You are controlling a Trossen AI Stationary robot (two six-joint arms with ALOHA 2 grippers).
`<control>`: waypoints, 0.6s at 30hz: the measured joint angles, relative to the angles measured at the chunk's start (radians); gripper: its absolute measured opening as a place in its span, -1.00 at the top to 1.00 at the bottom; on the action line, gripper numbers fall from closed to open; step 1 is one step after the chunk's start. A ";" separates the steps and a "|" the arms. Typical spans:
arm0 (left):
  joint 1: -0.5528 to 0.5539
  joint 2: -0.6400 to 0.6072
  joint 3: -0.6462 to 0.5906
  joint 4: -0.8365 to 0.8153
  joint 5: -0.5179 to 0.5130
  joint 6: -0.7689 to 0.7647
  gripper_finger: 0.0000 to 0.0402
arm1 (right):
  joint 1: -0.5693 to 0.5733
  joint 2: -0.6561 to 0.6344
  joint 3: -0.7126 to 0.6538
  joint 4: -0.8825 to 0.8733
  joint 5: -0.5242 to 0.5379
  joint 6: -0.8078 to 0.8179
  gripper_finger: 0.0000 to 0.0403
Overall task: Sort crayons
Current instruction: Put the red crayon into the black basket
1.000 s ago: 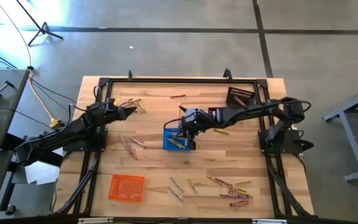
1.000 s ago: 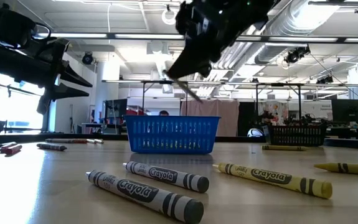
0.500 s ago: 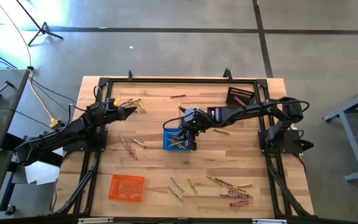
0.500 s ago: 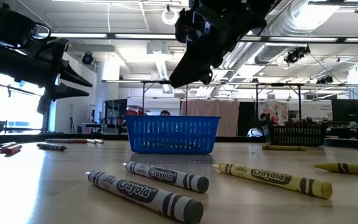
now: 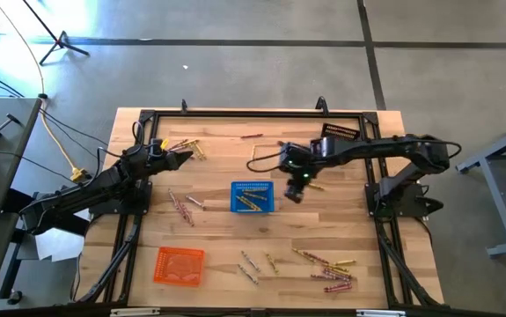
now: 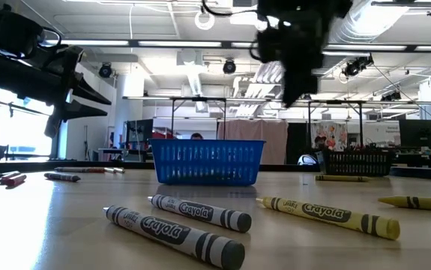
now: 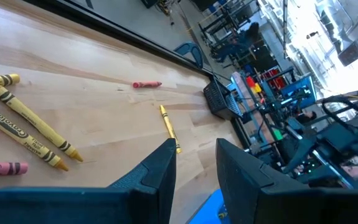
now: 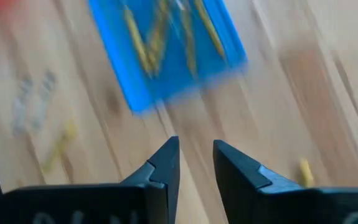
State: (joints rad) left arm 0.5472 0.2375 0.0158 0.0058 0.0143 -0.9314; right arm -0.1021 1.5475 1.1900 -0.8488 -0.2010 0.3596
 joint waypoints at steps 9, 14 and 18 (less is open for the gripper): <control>0.000 0.000 0.000 0.000 0.000 0.000 0.50 | 0.160 -0.023 -0.123 -0.157 -0.009 0.086 0.61; 0.000 0.000 0.000 0.000 0.000 0.000 0.50 | 0.277 -0.023 -0.247 -0.070 -0.054 0.153 0.61; 0.000 0.000 0.000 0.000 0.000 0.000 0.50 | 0.377 -0.023 -0.318 0.068 -0.139 0.257 0.61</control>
State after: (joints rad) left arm 0.5472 0.2375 0.0158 0.0059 0.0147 -0.9314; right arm 0.2752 1.5249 0.8715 -0.7811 -0.3398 0.6162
